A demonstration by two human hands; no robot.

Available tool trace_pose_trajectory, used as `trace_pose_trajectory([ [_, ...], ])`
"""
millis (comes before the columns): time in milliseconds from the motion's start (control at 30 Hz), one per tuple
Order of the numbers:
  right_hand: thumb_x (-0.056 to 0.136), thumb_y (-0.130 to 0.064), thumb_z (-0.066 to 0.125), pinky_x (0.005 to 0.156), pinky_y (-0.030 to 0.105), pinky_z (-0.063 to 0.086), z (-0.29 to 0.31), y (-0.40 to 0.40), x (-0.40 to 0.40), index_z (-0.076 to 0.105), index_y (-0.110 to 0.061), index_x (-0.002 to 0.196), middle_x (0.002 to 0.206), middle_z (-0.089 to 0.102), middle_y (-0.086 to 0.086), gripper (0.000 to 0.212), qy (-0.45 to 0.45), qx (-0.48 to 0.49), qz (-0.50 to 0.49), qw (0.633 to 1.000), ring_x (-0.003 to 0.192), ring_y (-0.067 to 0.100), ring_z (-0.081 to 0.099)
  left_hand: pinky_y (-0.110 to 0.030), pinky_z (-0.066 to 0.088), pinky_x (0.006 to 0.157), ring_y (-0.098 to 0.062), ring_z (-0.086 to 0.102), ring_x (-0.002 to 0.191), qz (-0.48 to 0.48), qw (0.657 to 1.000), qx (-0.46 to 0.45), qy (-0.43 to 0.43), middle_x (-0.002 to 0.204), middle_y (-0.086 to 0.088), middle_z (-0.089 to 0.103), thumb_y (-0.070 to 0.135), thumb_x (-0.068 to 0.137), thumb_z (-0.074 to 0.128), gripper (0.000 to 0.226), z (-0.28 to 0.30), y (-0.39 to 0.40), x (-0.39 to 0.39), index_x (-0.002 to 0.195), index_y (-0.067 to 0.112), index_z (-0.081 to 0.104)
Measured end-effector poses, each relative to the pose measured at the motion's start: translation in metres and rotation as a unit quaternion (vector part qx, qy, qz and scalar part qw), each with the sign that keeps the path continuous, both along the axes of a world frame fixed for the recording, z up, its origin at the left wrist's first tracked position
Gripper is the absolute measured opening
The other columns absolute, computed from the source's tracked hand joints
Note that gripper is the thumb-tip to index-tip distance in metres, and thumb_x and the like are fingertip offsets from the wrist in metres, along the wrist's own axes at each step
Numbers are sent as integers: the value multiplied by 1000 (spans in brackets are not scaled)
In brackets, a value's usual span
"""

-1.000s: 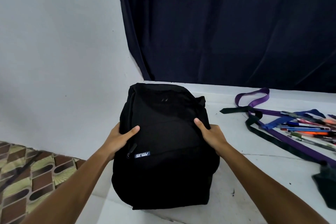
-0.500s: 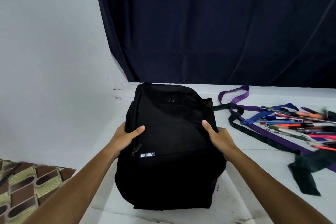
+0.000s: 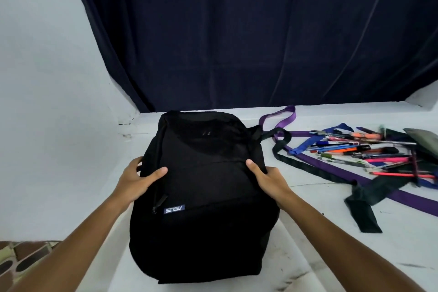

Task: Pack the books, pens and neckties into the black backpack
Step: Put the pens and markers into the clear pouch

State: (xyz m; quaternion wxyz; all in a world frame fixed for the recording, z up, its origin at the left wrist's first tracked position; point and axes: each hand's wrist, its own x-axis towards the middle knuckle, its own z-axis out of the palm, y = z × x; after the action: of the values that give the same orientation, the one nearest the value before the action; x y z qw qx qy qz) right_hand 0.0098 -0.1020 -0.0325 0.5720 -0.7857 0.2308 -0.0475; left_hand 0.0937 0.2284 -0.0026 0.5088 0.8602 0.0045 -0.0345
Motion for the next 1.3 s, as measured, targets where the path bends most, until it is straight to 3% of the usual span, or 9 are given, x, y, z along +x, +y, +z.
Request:
trace_pose_trajectory([
  [133,83,-72,51,54,25,37,7,-11,-8,37,-15,59,56,44,-3,64,15,-35,7,999,55,14,47,-42,37,111,-26,43,134,19,993,68,-97,147,-6,45,52,70,80,88,24,-19,7,144,21,42],
  [233,87,-72,44,48,23,42,14,-35,-19,62,2,82,67,59,6,76,23,-31,12,999,53,15,54,-36,35,109,-23,45,132,-42,977,109,-177,142,-5,50,51,69,80,85,44,-61,12,140,17,47],
  [300,88,-69,45,53,24,49,24,-55,-29,64,6,106,82,69,13,80,23,-40,9,999,60,17,61,-32,33,108,-22,44,132,-87,966,129,-205,141,-6,50,47,69,82,84,54,-98,14,140,16,48],
  [367,87,-68,48,59,28,51,33,-81,-42,64,5,108,91,70,18,78,13,-50,-4,999,67,20,61,-31,31,108,-21,43,133,-141,954,136,-228,142,-4,49,46,69,83,84,61,-142,14,139,16,48],
  [500,82,-69,54,58,28,43,50,-147,-80,58,-13,72,64,55,-2,58,-10,-72,-61,996,61,16,51,-35,33,110,-21,41,134,-250,925,132,-252,144,-1,47,58,64,79,91,69,-249,8,139,18,48],
  [733,86,-62,58,63,35,43,52,-305,-162,57,-13,65,57,50,-2,53,-1,-123,-201,972,58,17,49,-38,36,109,-22,41,133,-411,868,126,-250,147,-2,43,76,59,68,102,57,-462,-43,142,21,45],
  [833,87,-53,63,61,35,45,43,-373,-188,64,-6,73,66,56,4,49,2,-103,-250,963,62,19,53,-41,39,108,-21,41,132,-460,850,121,-226,146,-1,43,83,58,66,106,40,-548,-69,142,24,43],
  [1067,89,-9,59,66,30,47,15,-496,-221,69,-2,89,86,67,14,13,52,-153,-304,939,76,24,59,-29,44,98,-19,52,126,-520,836,114,-133,135,-3,56,52,75,78,75,-4,-694,-127,136,17,52],
  [1300,100,-24,47,102,38,42,-12,-556,-209,58,-11,132,131,61,10,36,124,-209,-234,941,125,32,49,-30,42,100,-20,49,128,-540,825,137,-93,143,-7,50,55,78,74,79,-28,-761,-155,141,16,47],
])
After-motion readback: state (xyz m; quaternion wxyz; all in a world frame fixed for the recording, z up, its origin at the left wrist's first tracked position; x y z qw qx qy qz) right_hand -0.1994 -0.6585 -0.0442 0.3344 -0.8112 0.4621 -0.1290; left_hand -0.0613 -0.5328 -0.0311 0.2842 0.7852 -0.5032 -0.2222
